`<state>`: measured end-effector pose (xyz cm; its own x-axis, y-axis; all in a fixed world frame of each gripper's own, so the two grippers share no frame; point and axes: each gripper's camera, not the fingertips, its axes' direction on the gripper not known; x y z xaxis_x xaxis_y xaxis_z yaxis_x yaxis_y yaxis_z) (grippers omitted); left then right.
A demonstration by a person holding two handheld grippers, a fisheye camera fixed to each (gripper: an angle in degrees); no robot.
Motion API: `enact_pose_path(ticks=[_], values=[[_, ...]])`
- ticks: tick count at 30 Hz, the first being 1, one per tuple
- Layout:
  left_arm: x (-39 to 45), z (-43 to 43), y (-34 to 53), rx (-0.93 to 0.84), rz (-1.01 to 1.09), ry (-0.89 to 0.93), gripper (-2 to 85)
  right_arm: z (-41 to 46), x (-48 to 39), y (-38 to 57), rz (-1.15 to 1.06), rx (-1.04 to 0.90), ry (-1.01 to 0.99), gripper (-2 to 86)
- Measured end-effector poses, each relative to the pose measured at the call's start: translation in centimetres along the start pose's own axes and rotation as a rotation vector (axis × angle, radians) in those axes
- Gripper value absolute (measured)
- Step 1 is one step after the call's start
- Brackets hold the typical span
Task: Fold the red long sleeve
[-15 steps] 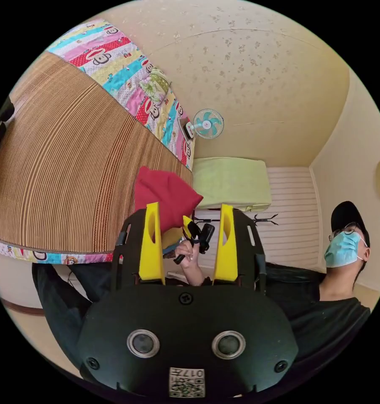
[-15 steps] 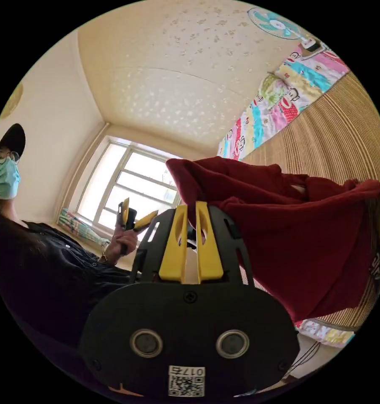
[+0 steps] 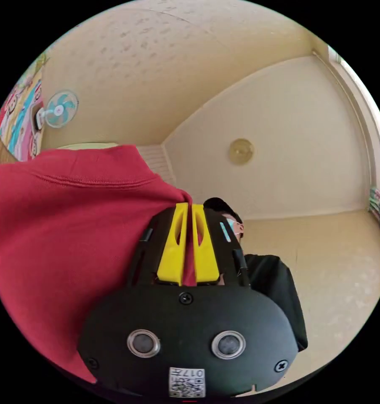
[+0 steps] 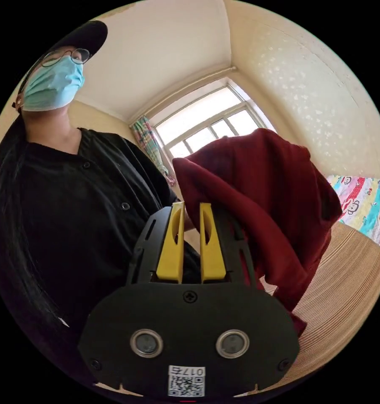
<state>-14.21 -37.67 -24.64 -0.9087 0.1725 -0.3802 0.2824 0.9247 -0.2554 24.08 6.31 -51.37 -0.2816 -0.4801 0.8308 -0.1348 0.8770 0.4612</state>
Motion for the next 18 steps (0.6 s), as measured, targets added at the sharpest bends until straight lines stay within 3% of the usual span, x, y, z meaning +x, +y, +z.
enact_pose_path(ticks=[2,7,8,10,12,14,16,18], values=[[5.9,2.6,-1.8,-0.225,0.157,-0.007,-0.6,-1.4,-1.7,0.0,-0.043,0.011,0.109,8.2],[13.5,8.5,-2.4,-0.547,0.347,-0.022,-0.5,-5.5,-2.1,-0.6,-0.009,0.189,0.444,10.6],[14.4,8.8,-2.4,-0.527,0.360,-0.021,-0.5,-5.8,-1.4,-1.1,0.004,0.228,0.448,12.4],[15.2,8.6,-2.4,-0.475,0.353,-0.020,-0.5,-3.9,0.7,-2.3,0.042,0.114,0.398,15.0],[15.9,8.2,-2.4,-0.450,0.366,-0.005,-0.5,3.0,4.3,-3.6,0.124,-0.248,0.325,15.2],[17.6,7.5,-2.4,-0.453,0.398,-0.124,-0.6,6.9,5.9,-4.2,0.183,-0.418,0.294,9.3],[19.8,6.6,-2.2,-0.448,0.444,-0.235,-0.6,6.6,5.0,-5.6,0.229,-0.322,0.381,5.5],[22.7,5.5,-1.8,-0.399,0.502,-0.351,-0.6,3.8,0.8,-8.8,0.204,-0.165,0.597,4.6]])
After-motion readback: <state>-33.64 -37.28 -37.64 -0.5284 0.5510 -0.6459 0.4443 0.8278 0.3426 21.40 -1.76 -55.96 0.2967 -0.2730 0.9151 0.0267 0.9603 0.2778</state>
